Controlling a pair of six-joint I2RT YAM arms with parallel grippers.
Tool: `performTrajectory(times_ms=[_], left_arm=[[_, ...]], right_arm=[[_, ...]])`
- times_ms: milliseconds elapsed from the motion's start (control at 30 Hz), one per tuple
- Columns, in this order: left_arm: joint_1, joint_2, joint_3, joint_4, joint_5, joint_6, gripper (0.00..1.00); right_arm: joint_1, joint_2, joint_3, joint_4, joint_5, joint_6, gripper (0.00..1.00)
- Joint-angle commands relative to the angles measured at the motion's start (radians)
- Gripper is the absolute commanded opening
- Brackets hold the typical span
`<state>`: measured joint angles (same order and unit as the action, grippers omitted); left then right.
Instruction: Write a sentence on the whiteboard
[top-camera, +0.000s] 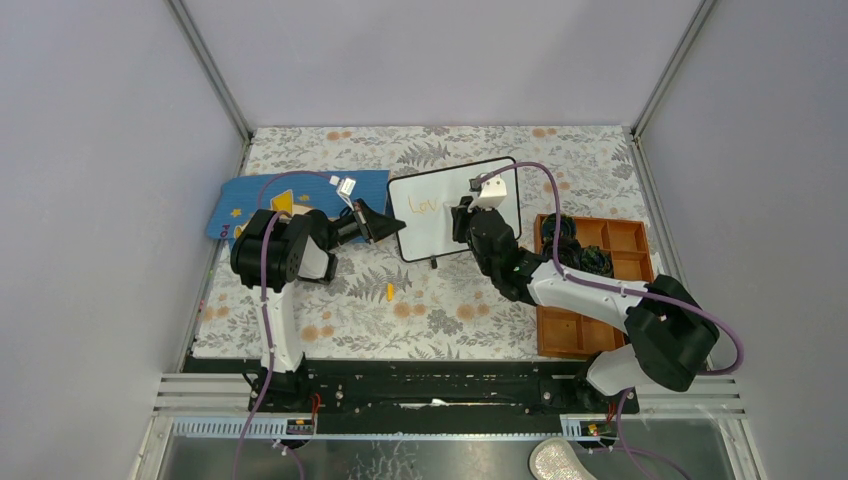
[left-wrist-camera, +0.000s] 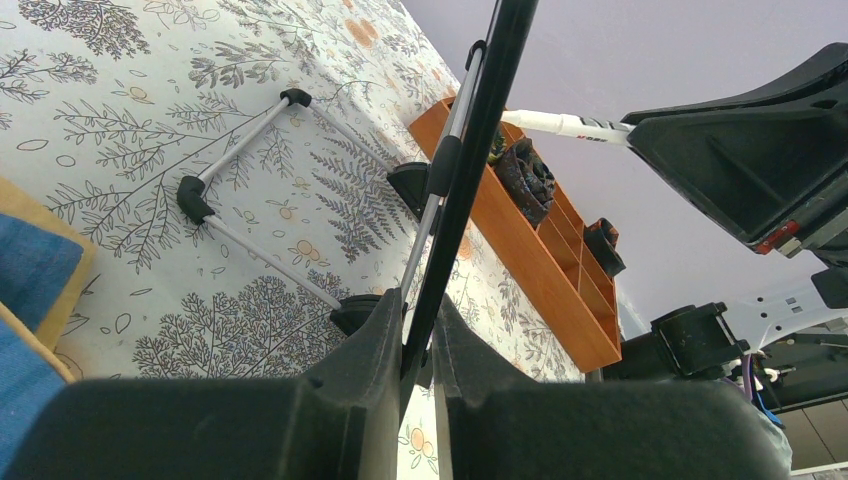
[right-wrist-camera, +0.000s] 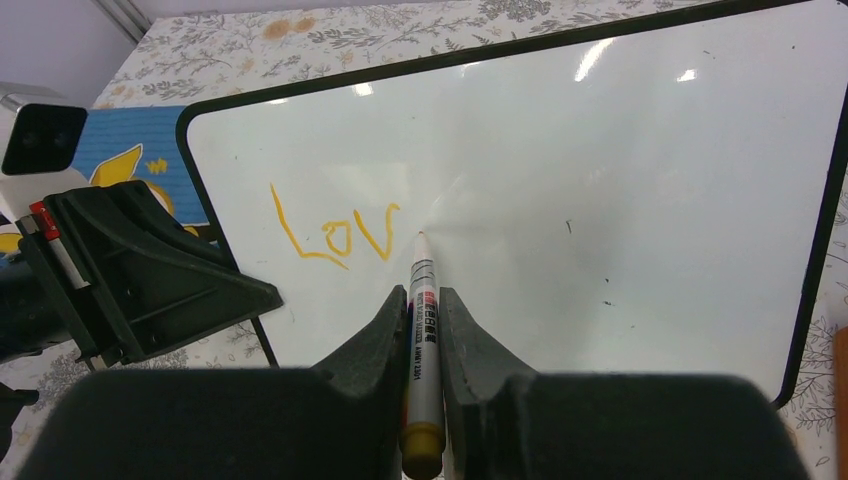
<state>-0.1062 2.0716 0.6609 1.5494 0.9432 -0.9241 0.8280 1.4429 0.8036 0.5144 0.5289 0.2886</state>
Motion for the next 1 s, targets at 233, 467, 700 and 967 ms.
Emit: performTrajectory(times_ms=[233, 467, 700, 967], left_arm=[[-0.006, 0.012, -0.017, 0.052, 0.019, 0.010, 0.11], [-0.006, 0.012, -0.017, 0.052, 0.018, 0.010, 0.11], [-0.006, 0.011, -0.018, 0.052, 0.020, 0.010, 0.11], [-0.007, 0.010, -0.019, 0.052, 0.020, 0.011, 0.11]], right_arm=[[-0.020, 0.037, 0.046, 0.057, 0.000, 0.009, 0.00], [-0.035, 0.025, 0.033, 0.032, 0.038, 0.011, 0.00], [-0.049, 0.014, 0.034, 0.027, 0.062, 0.005, 0.00], [-0.049, 0.026, 0.067, 0.030, 0.054, -0.010, 0.00]])
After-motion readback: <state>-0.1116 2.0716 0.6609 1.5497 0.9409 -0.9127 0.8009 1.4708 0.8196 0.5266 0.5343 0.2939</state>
